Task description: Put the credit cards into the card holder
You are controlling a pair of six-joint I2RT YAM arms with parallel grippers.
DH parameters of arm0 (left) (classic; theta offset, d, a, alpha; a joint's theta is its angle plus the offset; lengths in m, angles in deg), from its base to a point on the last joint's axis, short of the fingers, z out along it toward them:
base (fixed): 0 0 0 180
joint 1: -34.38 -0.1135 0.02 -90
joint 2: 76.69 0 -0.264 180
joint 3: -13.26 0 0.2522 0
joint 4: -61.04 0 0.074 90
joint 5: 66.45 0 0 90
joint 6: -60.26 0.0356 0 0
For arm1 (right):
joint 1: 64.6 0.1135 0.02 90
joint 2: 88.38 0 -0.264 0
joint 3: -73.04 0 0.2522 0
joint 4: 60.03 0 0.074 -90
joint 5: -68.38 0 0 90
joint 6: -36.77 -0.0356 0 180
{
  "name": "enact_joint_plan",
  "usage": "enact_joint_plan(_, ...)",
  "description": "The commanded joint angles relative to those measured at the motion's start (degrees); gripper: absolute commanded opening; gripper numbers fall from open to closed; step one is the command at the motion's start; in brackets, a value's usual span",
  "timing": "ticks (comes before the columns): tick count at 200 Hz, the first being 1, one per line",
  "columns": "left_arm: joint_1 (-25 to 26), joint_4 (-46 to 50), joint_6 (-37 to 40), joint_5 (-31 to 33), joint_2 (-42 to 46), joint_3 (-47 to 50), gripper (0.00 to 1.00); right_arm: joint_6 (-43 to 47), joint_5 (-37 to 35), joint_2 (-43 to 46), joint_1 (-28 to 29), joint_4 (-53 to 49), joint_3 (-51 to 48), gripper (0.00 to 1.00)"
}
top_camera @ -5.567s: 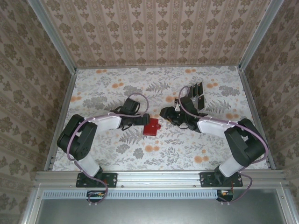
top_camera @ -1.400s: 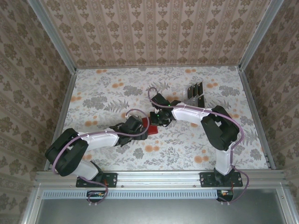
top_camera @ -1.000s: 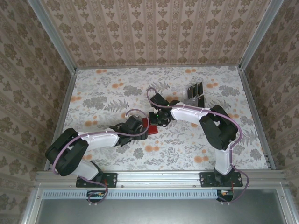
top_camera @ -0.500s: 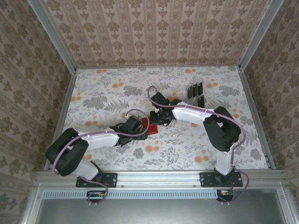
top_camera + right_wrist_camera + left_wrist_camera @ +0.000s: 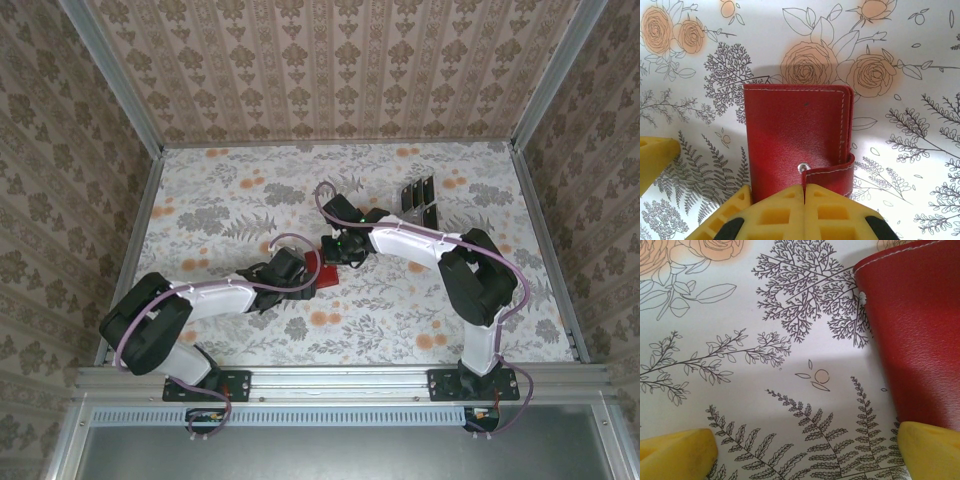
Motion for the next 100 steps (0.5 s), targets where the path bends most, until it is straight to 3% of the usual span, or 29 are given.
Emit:
enact_joint_plan(1, -0.5, -1.0, -1.9, -7.2, -6.4, 2.9, 1.0, 1.2, 0.0, -1.8, 0.0, -1.7, 2.1, 0.0)
enact_joint_plan(100, -1.2, -1.9, -2.1, -7.8, -7.0, 3.6, 1.0, 3.3, -2.8, -5.1, 1.3, -5.3, 4.4, 0.0)
